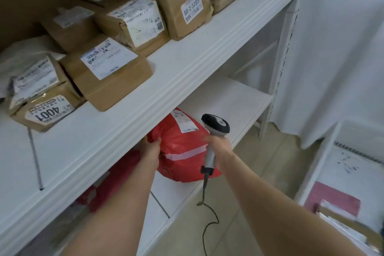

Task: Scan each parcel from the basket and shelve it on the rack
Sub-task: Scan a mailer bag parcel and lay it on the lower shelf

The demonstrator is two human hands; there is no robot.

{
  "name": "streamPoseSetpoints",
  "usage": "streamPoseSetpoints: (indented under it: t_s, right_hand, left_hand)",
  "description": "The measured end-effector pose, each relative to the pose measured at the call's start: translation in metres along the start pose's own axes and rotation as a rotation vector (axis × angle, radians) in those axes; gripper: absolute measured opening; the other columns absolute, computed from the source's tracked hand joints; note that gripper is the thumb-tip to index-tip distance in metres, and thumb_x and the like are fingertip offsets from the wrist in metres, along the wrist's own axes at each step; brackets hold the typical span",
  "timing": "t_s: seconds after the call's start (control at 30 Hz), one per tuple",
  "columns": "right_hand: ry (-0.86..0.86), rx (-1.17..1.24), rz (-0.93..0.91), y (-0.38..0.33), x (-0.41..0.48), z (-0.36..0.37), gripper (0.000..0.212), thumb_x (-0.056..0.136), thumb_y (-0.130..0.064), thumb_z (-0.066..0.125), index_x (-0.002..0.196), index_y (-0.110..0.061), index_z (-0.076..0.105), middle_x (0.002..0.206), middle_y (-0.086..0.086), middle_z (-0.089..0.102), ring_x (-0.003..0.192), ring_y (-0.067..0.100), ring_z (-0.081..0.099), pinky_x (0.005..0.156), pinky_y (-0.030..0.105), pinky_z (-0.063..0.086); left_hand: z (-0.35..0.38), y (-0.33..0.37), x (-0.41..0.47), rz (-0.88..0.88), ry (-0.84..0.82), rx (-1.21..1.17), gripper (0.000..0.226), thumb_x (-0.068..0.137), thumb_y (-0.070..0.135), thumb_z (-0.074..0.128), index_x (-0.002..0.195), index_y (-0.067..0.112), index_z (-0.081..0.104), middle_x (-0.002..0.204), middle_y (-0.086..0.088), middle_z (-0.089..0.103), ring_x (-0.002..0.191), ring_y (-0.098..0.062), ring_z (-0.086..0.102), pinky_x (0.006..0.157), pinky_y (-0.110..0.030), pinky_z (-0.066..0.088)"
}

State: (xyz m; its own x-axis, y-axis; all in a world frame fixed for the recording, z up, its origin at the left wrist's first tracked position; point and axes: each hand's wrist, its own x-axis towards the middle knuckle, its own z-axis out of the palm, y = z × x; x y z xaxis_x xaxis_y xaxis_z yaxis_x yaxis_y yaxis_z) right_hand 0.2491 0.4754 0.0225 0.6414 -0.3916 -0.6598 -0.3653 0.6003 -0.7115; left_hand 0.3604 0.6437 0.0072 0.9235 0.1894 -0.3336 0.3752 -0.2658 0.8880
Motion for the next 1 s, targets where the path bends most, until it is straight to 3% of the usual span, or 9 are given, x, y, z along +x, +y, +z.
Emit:
streamPoseSetpoints:
  t_s: [0.1, 0.17, 0.3, 0.4, 0.53, 0.73, 0.83, 0.9, 1.0]
  right_hand:
    - [-0.056, 0.05, 0.025, 0.021, 0.038, 0.019, 0.019, 0.08, 0.006, 0.066, 0.07, -0.009, 0.06, 0.061, 0.004, 0.057, 0.049, 0.013, 0.056, 0.042, 0.019, 0.043]
    - [-0.1, 0.044, 0.034, 0.038, 0.063, 0.029, 0.021, 0.081, 0.008, 0.065, 0.069, -0.008, 0.059, 0.053, 0.002, 0.057, 0.044, 0.013, 0.055, 0.042, 0.019, 0.044]
    - [-0.17, -0.015, 0.028, 0.074, 0.111, 0.046, 0.02, 0.08, 0.009, 0.065, 0.07, -0.005, 0.058, 0.064, 0.008, 0.056, 0.057, 0.019, 0.054, 0.062, 0.033, 0.047]
    - [-0.207, -0.112, 0.044, 0.099, 0.134, 0.053, 0.016, 0.08, 0.002, 0.07, 0.077, -0.008, 0.058, 0.076, 0.007, 0.055, 0.073, 0.021, 0.054, 0.079, 0.037, 0.047]
    - [-0.206, -0.183, 0.019, 0.112, 0.16, 0.064, 0.016, 0.079, -0.003, 0.074, 0.076, -0.01, 0.059, 0.082, 0.007, 0.059, 0.078, 0.021, 0.058, 0.084, 0.036, 0.048]
    - [-0.214, -0.105, 0.007, 0.115, 0.175, 0.073, 0.018, 0.078, -0.005, 0.074, 0.092, -0.005, 0.063, 0.087, 0.01, 0.062, 0.082, 0.027, 0.061, 0.085, 0.043, 0.053]
    - [-0.27, -0.073, -0.029, 0.109, 0.174, 0.079, 0.012, 0.081, -0.006, 0.072, 0.081, -0.011, 0.062, 0.081, 0.007, 0.061, 0.075, 0.022, 0.059, 0.074, 0.036, 0.051]
    - [-0.264, -0.099, -0.002, 0.104, 0.171, 0.08, 0.015, 0.081, -0.006, 0.073, 0.08, -0.012, 0.059, 0.081, 0.007, 0.06, 0.077, 0.024, 0.06, 0.078, 0.038, 0.051]
    - [-0.171, -0.112, 0.035, 0.099, 0.17, 0.072, 0.022, 0.08, -0.01, 0.074, 0.08, -0.013, 0.052, 0.079, 0.006, 0.057, 0.071, 0.02, 0.057, 0.069, 0.033, 0.049]
  left_hand:
    - [-0.001, -0.014, 0.051, 0.07, 0.091, 0.192, 0.053, 0.09, 0.011, 0.061, 0.14, 0.004, 0.043, 0.141, -0.02, 0.047, 0.125, -0.036, 0.05, 0.104, -0.048, 0.043]
    - [-0.006, -0.024, 0.08, 0.15, 0.199, 0.285, 0.066, 0.089, 0.015, 0.065, 0.146, 0.005, 0.034, 0.149, -0.02, 0.037, 0.136, -0.033, 0.038, 0.112, -0.04, 0.033]
    - [-0.017, -0.048, 0.117, -0.142, 0.264, 0.503, 0.11, 0.075, 0.032, 0.08, 0.153, 0.019, 0.004, 0.153, -0.027, 0.014, 0.141, -0.041, 0.022, 0.113, -0.048, 0.029]
    - [-0.018, -0.079, 0.13, -0.201, 0.11, 0.749, 0.106, 0.076, 0.029, 0.08, 0.153, 0.014, 0.008, 0.154, -0.026, 0.013, 0.14, -0.043, 0.021, 0.115, -0.047, 0.024]
    - [-0.012, -0.112, 0.142, -0.171, 0.026, 0.686, 0.095, 0.078, 0.031, 0.077, 0.15, 0.008, 0.019, 0.147, -0.025, 0.035, 0.134, -0.041, 0.037, 0.111, -0.048, 0.032]
    - [-0.012, -0.119, 0.145, -0.184, 0.094, 0.963, 0.102, 0.075, 0.062, 0.069, 0.15, 0.01, 0.023, 0.153, -0.02, 0.022, 0.142, -0.035, 0.023, 0.117, -0.039, 0.019]
    - [-0.007, -0.117, 0.138, -0.224, 0.155, 0.882, 0.118, 0.072, 0.055, 0.076, 0.153, 0.018, -0.001, 0.155, -0.025, -0.006, 0.143, -0.04, 0.013, 0.117, -0.045, 0.019]
    - [0.001, -0.115, 0.129, -0.125, 0.205, 0.988, 0.119, 0.069, 0.054, 0.078, 0.153, 0.025, -0.002, 0.156, -0.02, -0.014, 0.143, -0.039, 0.006, 0.115, -0.05, 0.018]
    - [0.016, -0.112, 0.116, 0.341, 0.153, 1.094, 0.085, 0.075, 0.048, 0.071, 0.147, 0.038, 0.027, 0.156, -0.009, 0.01, 0.138, -0.034, 0.021, 0.107, -0.044, 0.03]
